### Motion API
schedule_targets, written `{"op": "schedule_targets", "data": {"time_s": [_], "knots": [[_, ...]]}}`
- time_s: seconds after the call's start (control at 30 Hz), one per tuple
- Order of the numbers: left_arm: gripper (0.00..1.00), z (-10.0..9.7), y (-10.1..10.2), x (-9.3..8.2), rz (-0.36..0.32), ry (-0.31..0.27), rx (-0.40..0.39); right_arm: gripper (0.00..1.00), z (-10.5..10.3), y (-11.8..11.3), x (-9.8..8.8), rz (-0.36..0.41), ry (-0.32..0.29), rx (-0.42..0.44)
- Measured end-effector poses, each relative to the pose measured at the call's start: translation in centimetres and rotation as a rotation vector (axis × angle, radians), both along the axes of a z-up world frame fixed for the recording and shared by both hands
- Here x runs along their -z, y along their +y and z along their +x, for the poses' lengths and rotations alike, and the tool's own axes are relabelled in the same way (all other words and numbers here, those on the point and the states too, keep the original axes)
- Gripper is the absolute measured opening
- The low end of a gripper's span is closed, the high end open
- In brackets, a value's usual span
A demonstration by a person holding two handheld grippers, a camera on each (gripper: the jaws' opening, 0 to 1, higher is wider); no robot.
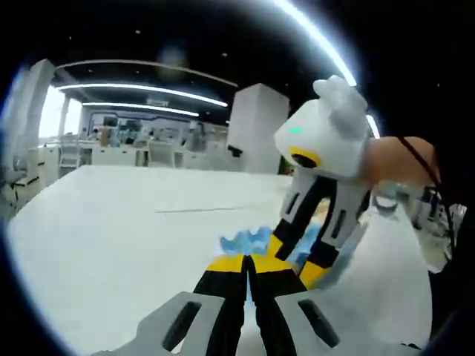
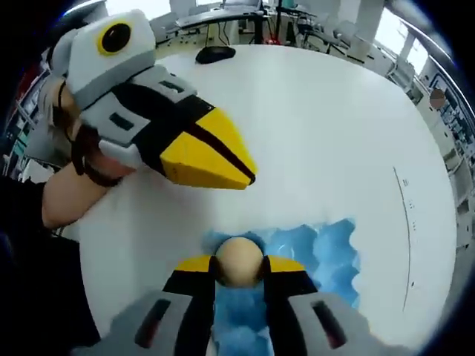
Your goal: Pick up the eggs on the table and place them into the egg tray on the table
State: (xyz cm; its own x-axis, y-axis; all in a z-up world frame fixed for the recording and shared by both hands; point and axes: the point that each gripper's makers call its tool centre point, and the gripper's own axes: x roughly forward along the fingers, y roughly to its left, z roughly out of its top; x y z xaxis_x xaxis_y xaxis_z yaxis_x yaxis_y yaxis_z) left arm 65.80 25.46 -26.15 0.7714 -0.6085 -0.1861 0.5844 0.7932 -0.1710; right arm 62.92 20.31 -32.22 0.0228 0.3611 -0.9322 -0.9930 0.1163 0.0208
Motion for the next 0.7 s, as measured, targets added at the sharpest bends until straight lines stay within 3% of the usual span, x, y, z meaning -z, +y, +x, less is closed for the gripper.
{"op": "schedule_targets", "data": {"time_s": [0.33,0.47,0.53,0.7], "knots": [[0.00,-0.5,-0.9,0.6,0.000,0.029,0.080,0.27,0.1,-0.1,0.0,-0.002,0.000,-0.026],[0.00,-0.7,-0.9,0.5,-0.026,0.034,0.078,0.27,0.0,-0.2,-0.3,0.036,0.002,-0.026],[0.00,-0.7,-0.9,0.5,-0.028,0.036,0.073,0.31,0.1,0.3,-1.2,0.102,0.009,-0.008],[0.00,-0.7,-1.4,0.7,-0.019,0.038,0.077,0.31,0.5,-0.9,-2.9,0.146,0.015,0.030]]}}
